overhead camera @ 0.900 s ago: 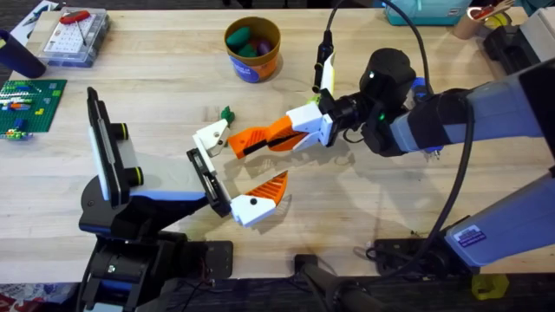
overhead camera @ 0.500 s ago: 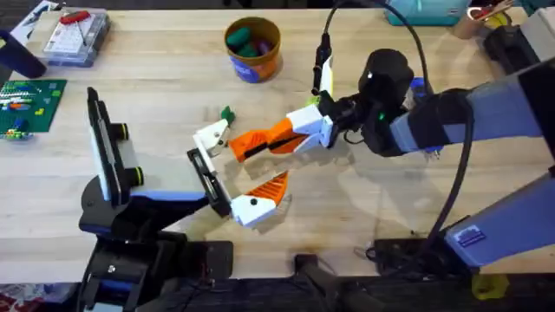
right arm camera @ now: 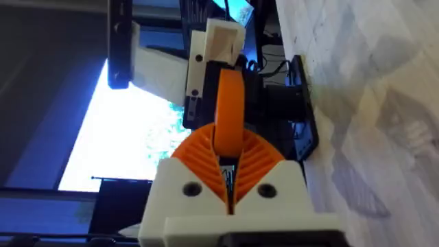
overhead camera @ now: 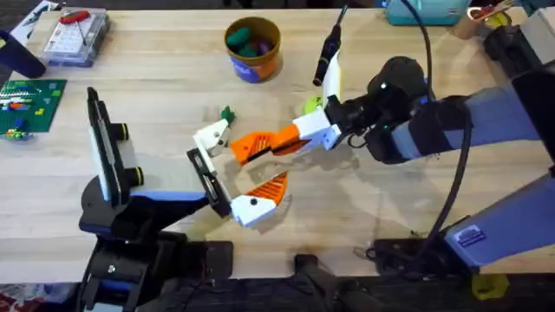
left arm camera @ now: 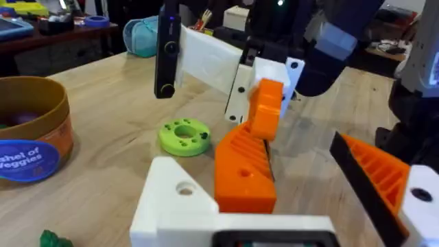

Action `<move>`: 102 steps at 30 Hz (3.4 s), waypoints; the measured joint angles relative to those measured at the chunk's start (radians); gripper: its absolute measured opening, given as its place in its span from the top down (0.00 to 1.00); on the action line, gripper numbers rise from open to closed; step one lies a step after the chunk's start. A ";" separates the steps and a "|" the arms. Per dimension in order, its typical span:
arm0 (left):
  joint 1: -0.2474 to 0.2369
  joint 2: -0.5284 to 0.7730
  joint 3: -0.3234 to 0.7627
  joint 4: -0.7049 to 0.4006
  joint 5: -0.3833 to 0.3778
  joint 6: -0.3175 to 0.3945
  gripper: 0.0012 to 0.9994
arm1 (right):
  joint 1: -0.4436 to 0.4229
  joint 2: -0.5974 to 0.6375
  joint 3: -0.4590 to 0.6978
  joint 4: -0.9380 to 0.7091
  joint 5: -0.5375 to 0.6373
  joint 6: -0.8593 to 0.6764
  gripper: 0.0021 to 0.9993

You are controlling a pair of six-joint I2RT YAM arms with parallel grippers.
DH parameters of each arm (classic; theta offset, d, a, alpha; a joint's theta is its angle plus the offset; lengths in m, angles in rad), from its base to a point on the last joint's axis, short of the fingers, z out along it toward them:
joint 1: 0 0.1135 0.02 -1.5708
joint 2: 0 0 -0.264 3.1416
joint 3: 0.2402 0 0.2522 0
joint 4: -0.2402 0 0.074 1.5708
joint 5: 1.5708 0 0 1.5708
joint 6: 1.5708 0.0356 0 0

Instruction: Pick up the gripper from the table and insert it into the empty holder that is missing its gripper. Then pick up a screw, insert it into the mounting hole, and use the screwdriver to tighten it. Finally, clean up the table by picking up the vegetable and placing it into the bucket.

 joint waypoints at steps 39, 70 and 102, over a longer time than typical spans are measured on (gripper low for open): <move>0.000 0.000 0.000 0.000 0.000 0.000 0.01 | 0.011 0.000 0.075 -0.085 0.002 0.033 0.99; 0.000 0.000 0.000 0.000 0.000 0.000 0.01 | 0.017 0.000 0.075 -0.081 0.019 0.029 0.99; 0.000 0.000 0.000 0.000 0.000 0.000 0.01 | 0.044 0.000 0.085 -0.075 0.039 0.025 0.99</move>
